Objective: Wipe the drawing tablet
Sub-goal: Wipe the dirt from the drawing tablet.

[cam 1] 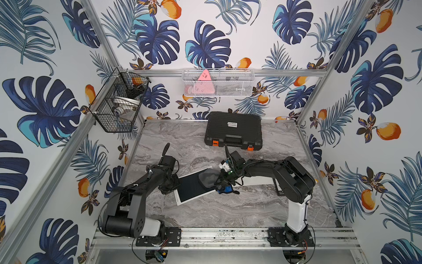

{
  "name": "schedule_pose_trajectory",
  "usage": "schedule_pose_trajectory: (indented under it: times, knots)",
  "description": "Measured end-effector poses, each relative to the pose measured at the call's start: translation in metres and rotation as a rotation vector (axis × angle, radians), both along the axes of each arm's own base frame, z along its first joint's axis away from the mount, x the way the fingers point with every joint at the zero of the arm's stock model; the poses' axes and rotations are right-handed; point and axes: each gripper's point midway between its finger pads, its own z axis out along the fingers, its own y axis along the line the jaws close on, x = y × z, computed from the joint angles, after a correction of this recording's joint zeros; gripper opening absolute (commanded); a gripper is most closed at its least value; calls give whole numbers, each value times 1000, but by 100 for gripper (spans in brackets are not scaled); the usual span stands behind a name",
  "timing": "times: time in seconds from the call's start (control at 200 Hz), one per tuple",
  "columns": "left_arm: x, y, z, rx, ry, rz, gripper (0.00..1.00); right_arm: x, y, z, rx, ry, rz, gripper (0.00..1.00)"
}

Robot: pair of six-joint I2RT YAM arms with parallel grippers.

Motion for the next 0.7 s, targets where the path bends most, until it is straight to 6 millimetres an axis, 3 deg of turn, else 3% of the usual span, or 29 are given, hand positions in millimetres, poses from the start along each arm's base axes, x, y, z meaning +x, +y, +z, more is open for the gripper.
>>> schedule_pose_trajectory:
  times: [0.07, 0.17, 0.27, 0.325, 0.395, 0.59, 0.701]
  knots:
    - [0, 0, 0, 5, 0, -3, 12, 4, -8, -1, -17, 2, -17, 0]
    - [0, 0, 0, 10, -1, -5, 11, 1, 5, 1, -100, -29, 7, 0]
    - [0, 0, 0, 13, -1, -7, 11, -6, 49, 3, -70, -89, 88, 0]
    - [0, 0, 0, 17, -1, -9, 11, -15, 59, 1, -55, -67, 119, 0]
    - [0, 0, 0, 17, -2, -10, 11, -9, 53, 0, -45, -42, 98, 0]
    - [0, 0, 0, 22, -2, -13, 11, 23, 9, 4, -34, -23, -1, 0]
    - [0, 0, 0, 25, -3, -16, 10, 20, 22, 6, -79, -60, 23, 0]
